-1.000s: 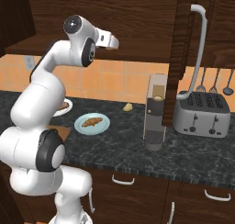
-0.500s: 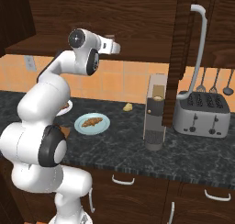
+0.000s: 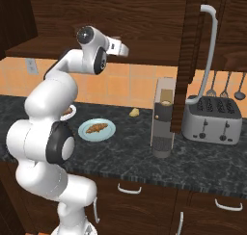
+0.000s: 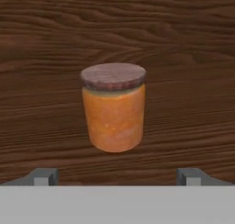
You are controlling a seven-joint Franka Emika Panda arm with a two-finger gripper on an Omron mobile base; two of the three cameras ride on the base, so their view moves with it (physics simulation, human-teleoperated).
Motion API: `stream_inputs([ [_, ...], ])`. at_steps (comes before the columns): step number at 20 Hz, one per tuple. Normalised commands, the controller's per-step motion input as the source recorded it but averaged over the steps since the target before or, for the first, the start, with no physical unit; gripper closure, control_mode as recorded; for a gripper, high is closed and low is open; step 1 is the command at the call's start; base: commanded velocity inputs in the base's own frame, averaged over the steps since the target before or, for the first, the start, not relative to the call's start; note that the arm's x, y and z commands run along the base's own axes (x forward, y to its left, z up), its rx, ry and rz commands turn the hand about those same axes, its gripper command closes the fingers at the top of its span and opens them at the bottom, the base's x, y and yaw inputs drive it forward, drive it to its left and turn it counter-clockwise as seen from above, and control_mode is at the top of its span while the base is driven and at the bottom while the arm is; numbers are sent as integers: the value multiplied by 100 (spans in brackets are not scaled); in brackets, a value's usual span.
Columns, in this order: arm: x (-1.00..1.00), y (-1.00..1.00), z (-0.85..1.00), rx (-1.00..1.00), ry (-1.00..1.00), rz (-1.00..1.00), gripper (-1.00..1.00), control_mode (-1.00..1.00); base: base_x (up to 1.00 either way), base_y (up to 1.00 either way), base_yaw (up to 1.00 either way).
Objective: From the different types of pastries on the counter, select a croissant and place it on the cutting board. Then retrieve a jar of jam from the cabinet and place it alongside the croissant on the cutting board.
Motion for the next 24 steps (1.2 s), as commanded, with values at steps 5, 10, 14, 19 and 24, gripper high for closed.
stream_inputs([
  [5,9,-2,0,0,5,0,-100,-100,0,0,0],
  [10,15,0,0,0,0,0,-100,-100,0,0,0],
  [14,30,0,0,0,0,0,-100,-100,0,0,0],
  [19,18,0,0,0,0,0,-100,-100,0,0,0],
  [24,17,0,0,0,0,0,-100,-100,0,0,0],
])
